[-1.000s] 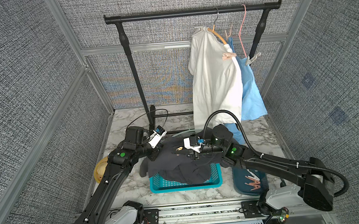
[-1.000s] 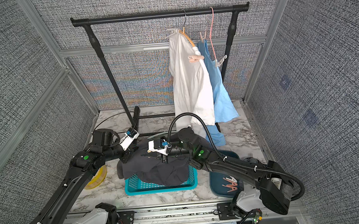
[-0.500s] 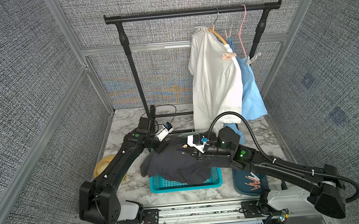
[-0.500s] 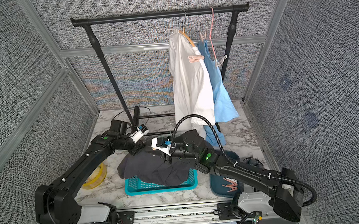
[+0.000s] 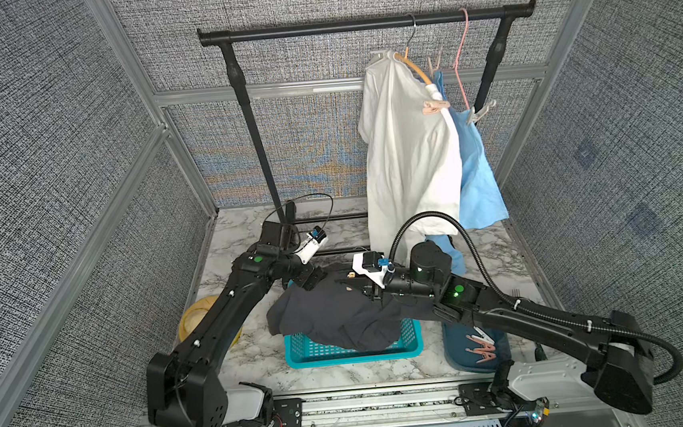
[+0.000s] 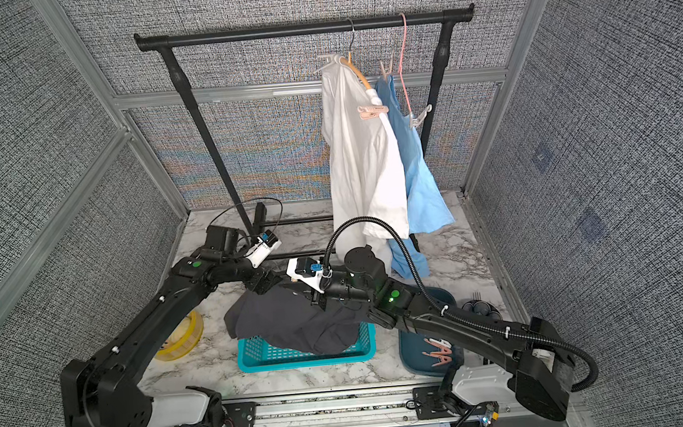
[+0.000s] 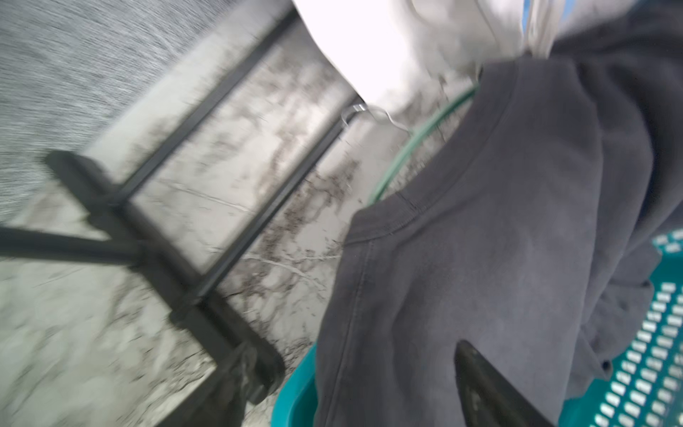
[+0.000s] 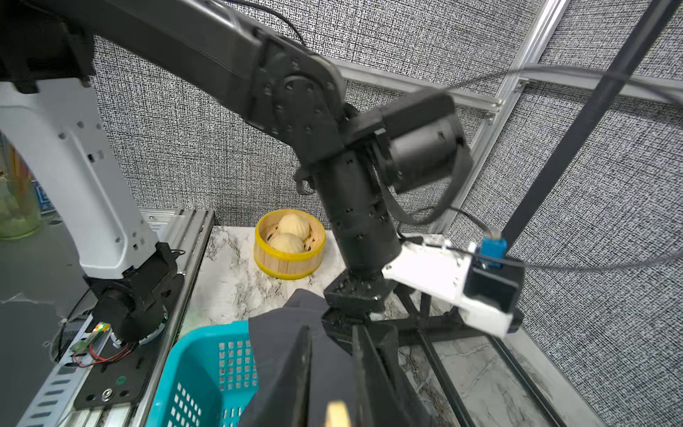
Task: Use clothespins to secure the t-shirt on both sides of the hanger
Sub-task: Open the clothespin.
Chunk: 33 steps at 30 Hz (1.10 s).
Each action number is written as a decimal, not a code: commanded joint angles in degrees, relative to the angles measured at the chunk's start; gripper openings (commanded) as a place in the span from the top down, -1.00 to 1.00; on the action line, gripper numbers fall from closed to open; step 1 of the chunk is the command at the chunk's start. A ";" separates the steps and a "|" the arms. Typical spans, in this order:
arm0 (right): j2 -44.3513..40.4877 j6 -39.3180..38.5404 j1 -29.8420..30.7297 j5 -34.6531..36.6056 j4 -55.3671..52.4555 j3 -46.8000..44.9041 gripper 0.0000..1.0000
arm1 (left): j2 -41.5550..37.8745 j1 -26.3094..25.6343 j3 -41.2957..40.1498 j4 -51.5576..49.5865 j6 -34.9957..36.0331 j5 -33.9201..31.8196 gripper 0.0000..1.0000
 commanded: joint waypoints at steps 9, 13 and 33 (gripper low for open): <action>3.10 14.30 -1.99 -3.17 15.82 1.64 1.00 | -27.96 -0.10 -17.39 25.16 -14.72 26.48 -0.63; 3.42 20.77 -1.08 8.02 5.48 8.59 1.00 | -33.07 -0.38 -20.62 30.55 -18.05 21.49 -0.59; 10.92 30.52 7.24 35.32 -17.55 24.36 0.91 | -28.98 -10.06 -21.19 34.04 -10.47 8.25 -0.56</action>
